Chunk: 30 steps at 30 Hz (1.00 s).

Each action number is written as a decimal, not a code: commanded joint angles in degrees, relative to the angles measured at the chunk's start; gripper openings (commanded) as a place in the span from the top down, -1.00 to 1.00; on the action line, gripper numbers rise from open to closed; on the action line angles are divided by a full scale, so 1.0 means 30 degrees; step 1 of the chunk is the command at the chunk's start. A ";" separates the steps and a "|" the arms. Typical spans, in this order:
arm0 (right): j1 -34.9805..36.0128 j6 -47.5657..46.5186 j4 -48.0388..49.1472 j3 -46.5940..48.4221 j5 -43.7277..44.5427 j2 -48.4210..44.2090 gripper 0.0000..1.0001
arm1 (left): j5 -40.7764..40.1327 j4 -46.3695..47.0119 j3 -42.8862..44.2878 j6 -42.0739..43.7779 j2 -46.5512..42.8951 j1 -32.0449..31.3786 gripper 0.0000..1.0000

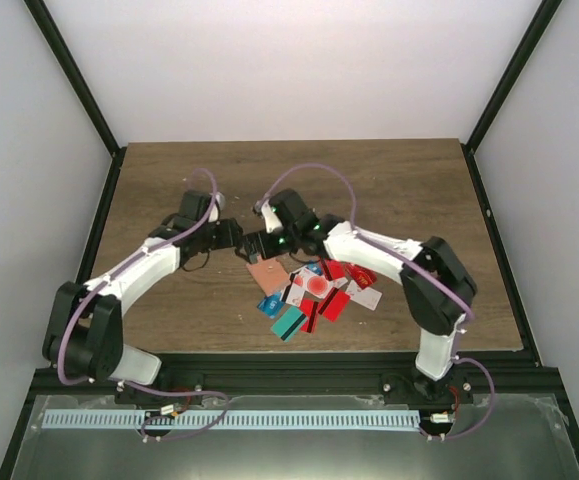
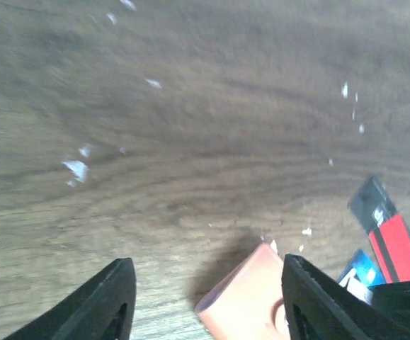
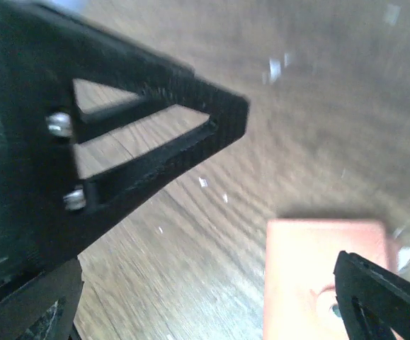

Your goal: Put the credit cards into the card holder

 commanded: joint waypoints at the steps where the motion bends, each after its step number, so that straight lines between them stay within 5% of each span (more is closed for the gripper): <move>1: -0.1259 -0.1092 -0.0701 0.1601 0.0744 -0.2644 -1.00 | -0.2272 -0.0924 0.0578 0.0530 -0.2080 0.0754 -0.30; 3: -0.2034 -0.1313 -0.0767 0.1128 0.2414 -0.3728 -1.00 | -0.3678 -0.0943 0.0531 0.0568 -0.3010 0.1174 -0.67; 5: -0.3014 -0.1297 -0.0299 0.0123 0.3802 -0.5199 -1.00 | -0.5394 -0.0849 0.0405 0.0648 -0.3806 0.1500 -0.81; 10: -0.4276 -0.1764 0.1336 -0.2798 0.8449 -0.8169 -1.00 | -1.0672 -0.0113 -0.0443 0.0752 -0.5320 0.1754 -0.83; 16: -0.6951 -0.1717 0.5017 -0.8455 1.3658 -1.1730 -1.00 | -1.4773 0.5858 -0.5441 0.3237 -0.8580 0.1798 -0.81; 24: -0.9052 -0.5886 1.6669 -1.8023 1.4915 -1.5275 -1.00 | -1.5487 1.5162 -1.2646 0.6635 -1.1312 0.1984 -0.88; 30: -1.0728 -0.7046 2.0805 -2.0647 1.3851 -1.4371 -1.00 | -1.4743 1.9429 -1.4420 0.7702 -0.8937 0.3338 -0.92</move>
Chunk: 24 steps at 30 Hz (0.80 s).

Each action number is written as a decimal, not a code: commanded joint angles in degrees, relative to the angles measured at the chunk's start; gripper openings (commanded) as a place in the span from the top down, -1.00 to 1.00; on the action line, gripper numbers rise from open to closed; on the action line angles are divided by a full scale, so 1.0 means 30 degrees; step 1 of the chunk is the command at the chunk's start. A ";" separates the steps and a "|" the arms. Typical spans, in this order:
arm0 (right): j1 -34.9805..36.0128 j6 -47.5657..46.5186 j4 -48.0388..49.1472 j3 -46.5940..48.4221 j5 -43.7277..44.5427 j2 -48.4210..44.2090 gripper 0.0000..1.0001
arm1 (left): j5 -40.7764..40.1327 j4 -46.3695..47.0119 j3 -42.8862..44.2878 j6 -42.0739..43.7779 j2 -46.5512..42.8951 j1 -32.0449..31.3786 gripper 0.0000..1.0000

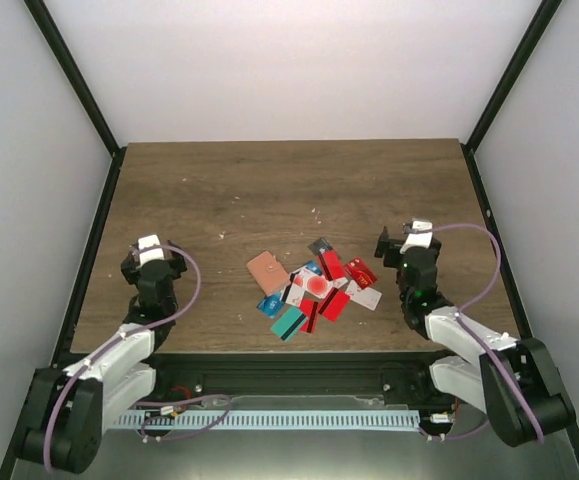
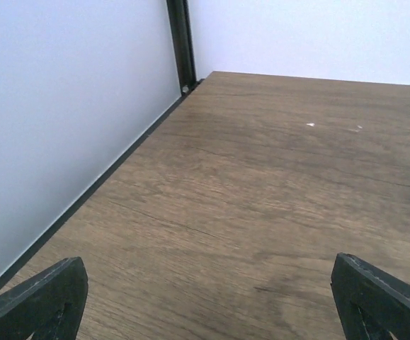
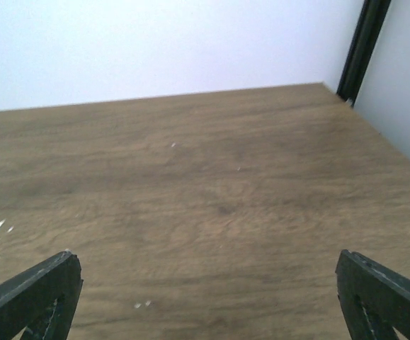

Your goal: Put the credit cards into the card holder

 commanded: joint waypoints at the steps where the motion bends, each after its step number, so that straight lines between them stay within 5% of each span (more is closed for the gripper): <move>1: -0.1218 -0.1511 0.6656 -0.1004 -0.0247 0.1206 -1.00 | 0.0666 0.6209 -0.0702 0.1348 0.2122 0.1390 -0.93; 14: -0.4516 -0.2561 1.6935 -0.1662 -0.6089 0.9496 -1.00 | 0.8216 1.1665 0.0879 0.0312 0.8006 0.6031 -0.97; 16: -0.4690 -0.2484 1.4478 -0.1077 -0.6900 0.8839 -1.00 | 0.9555 1.1154 0.1664 -0.0321 0.8803 0.6622 -0.96; 19: -0.4784 -0.2507 1.4556 -0.0965 -0.7209 0.9000 -1.00 | 1.1065 1.3675 0.1590 -0.0612 1.0790 0.6942 -0.98; 20: -0.4813 -0.2470 1.4813 -0.0979 -0.7140 0.9089 -1.00 | 1.1410 1.1664 0.2162 -0.0435 1.0314 0.6904 -0.97; 24: -0.4821 -0.2320 1.4785 -0.0951 -0.6752 0.9143 -1.00 | 1.2017 1.1922 0.2419 0.0081 1.0553 0.6728 -0.93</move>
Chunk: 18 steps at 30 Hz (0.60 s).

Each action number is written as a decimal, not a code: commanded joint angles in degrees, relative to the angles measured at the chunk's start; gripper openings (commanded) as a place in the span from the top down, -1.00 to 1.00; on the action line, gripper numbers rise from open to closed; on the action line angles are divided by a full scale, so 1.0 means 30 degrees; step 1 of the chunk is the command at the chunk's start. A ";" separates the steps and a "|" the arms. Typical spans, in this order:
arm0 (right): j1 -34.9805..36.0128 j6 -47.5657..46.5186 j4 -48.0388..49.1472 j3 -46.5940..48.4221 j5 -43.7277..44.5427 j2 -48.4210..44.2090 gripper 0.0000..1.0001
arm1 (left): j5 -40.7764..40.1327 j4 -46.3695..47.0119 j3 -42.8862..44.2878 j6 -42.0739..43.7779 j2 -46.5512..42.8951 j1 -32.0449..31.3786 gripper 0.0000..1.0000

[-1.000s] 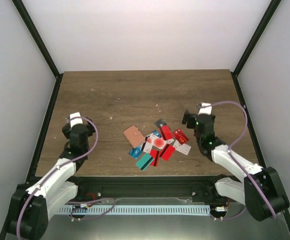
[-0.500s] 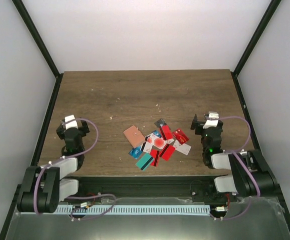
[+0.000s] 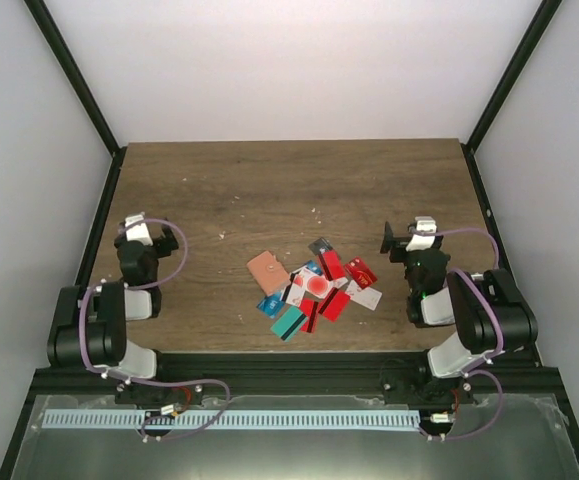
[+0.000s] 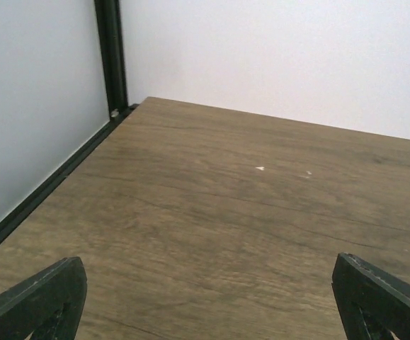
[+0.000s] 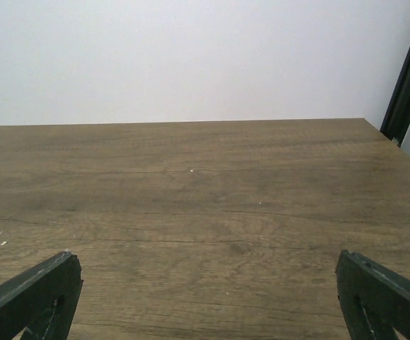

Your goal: Put the credit cards into the card holder

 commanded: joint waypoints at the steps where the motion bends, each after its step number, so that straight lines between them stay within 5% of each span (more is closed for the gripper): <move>1: -0.0311 -0.0089 0.0842 0.0400 -0.0153 -0.0021 -1.00 | 0.2110 0.1294 0.0275 0.0333 0.0141 -0.0121 -0.91; 5: -0.0307 -0.0017 0.0629 0.0467 -0.0175 -0.0081 -1.00 | 0.1737 0.6132 -0.0934 0.1204 0.2447 -0.0954 -0.94; 6: -0.0300 -0.0004 0.0432 0.0518 -0.0196 -0.0133 -1.00 | 0.1264 0.3847 -0.0559 0.0937 0.1491 -0.0939 -0.98; 8: -0.0311 -0.0027 0.0681 0.0486 -0.0182 -0.0044 -1.00 | 0.1033 0.5369 -0.0736 0.1158 0.2250 -0.1163 -1.00; 18: -0.0311 -0.0002 0.0527 0.0529 -0.0182 -0.0082 -1.00 | 0.1524 0.2847 0.0252 0.2060 0.1838 -0.1724 -1.00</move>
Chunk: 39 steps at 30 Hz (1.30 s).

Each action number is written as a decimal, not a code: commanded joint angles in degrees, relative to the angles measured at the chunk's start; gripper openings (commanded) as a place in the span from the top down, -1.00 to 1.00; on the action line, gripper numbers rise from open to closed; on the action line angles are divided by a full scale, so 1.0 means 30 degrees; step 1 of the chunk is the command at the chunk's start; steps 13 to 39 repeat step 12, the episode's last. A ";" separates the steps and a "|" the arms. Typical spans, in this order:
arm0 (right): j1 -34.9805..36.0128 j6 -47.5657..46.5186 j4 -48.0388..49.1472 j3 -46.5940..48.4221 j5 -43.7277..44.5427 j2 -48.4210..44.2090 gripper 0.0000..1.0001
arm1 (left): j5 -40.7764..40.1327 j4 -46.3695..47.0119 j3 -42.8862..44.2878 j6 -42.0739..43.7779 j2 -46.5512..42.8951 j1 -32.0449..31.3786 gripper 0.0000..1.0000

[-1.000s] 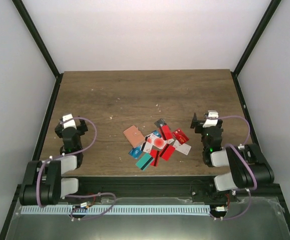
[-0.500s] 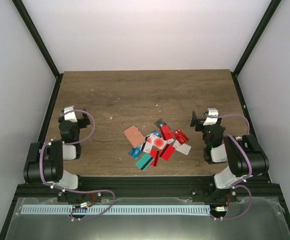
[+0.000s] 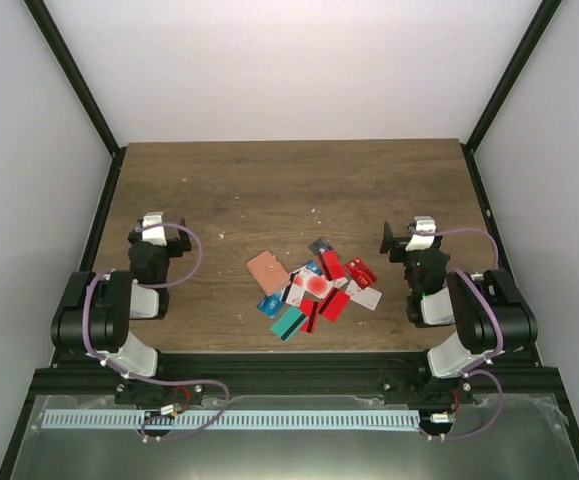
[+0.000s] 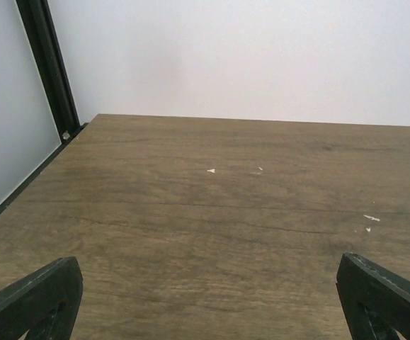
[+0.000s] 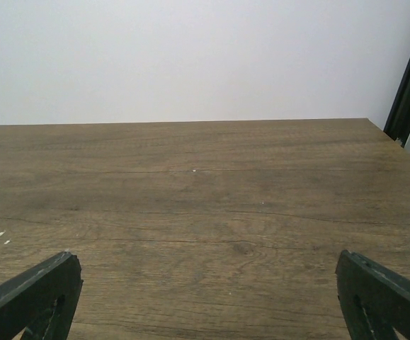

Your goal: Put the credit cards into the card holder

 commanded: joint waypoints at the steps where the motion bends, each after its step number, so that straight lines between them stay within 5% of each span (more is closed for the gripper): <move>1: -0.0304 -0.0031 0.0529 0.0478 -0.0014 -0.0082 -1.00 | 0.0667 0.0129 0.0438 0.0630 -0.0008 -0.0066 -1.00; 39: -0.0329 -0.0011 0.0353 0.0572 -0.0157 -0.0035 -1.00 | 0.0652 0.0176 0.0411 0.0639 0.0002 -0.0066 -1.00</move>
